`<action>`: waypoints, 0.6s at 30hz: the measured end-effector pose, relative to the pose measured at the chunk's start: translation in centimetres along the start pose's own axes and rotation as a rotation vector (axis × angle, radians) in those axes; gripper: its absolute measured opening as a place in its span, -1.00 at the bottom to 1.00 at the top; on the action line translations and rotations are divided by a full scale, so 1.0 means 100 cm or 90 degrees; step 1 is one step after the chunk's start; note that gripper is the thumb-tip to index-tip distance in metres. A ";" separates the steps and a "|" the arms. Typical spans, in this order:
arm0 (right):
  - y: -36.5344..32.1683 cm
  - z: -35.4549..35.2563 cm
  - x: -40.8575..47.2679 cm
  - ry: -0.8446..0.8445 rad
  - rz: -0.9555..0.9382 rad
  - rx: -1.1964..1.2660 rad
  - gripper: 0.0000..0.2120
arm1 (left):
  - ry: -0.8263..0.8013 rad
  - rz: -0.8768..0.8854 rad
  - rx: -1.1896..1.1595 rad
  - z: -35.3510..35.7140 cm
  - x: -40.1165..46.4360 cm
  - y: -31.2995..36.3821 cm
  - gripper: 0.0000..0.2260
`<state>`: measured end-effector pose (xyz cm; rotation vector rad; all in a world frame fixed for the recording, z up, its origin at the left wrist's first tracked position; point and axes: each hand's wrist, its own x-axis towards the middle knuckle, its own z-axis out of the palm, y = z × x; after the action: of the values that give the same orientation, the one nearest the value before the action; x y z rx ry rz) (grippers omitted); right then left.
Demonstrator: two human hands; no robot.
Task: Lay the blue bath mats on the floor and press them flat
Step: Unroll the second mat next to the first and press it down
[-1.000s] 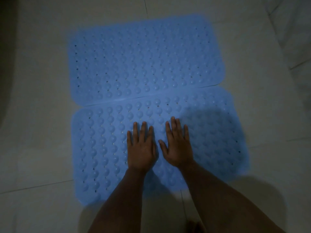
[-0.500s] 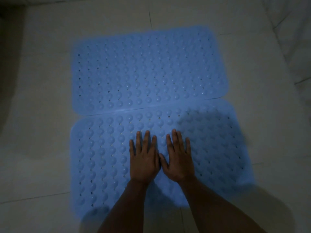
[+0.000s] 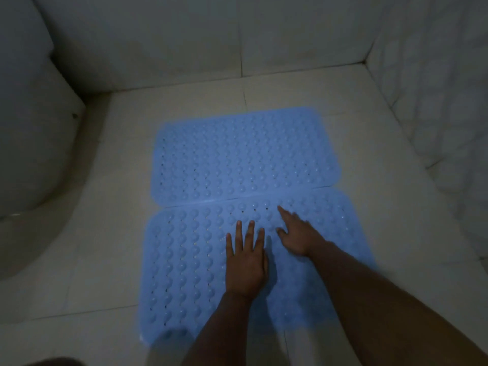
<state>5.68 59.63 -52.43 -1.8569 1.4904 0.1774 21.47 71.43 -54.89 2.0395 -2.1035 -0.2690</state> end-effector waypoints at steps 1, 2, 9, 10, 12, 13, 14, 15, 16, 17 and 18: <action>0.002 -0.007 -0.005 0.011 0.005 0.010 -0.36 | 0.000 -0.001 -0.003 -0.004 0.001 0.005 -0.53; 0.005 -0.011 -0.009 0.020 0.010 0.018 -0.38 | 0.001 0.002 -0.002 -0.005 0.002 0.008 -0.54; 0.052 -0.011 -0.019 0.146 0.049 0.109 -0.51 | -0.063 0.021 -0.037 0.033 0.008 0.042 -0.51; 0.062 -0.009 -0.016 0.201 0.051 0.129 -0.54 | -0.069 0.033 -0.046 0.044 0.011 0.050 -0.49; 0.078 -0.005 -0.011 0.298 0.055 0.142 -0.58 | -0.082 0.060 -0.060 0.065 0.019 0.067 -0.47; 0.086 -0.002 -0.008 0.326 0.061 0.133 -0.60 | -0.092 0.075 -0.055 0.081 0.022 0.076 -0.45; 0.093 -0.001 -0.004 0.348 0.062 0.117 -0.61 | -0.099 0.085 -0.048 0.093 0.025 0.083 -0.43; 0.104 0.002 0.001 0.364 0.066 0.097 -0.61 | -0.114 0.082 -0.051 0.110 0.027 0.091 -0.39; 0.108 0.003 0.002 0.392 0.056 0.085 -0.61 | -0.117 0.070 -0.052 0.116 0.027 0.095 -0.35; 0.114 0.007 0.003 0.418 0.047 0.070 -0.60 | -0.116 0.063 -0.045 0.123 0.026 0.096 -0.31; 0.121 0.012 0.006 0.434 0.046 0.061 -0.59 | -0.117 0.061 -0.034 0.130 0.027 0.096 -0.28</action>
<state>-4.52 59.21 -59.04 -1.8767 1.9674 -0.5395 8.70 68.96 -64.82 1.9444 -2.2659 -0.5092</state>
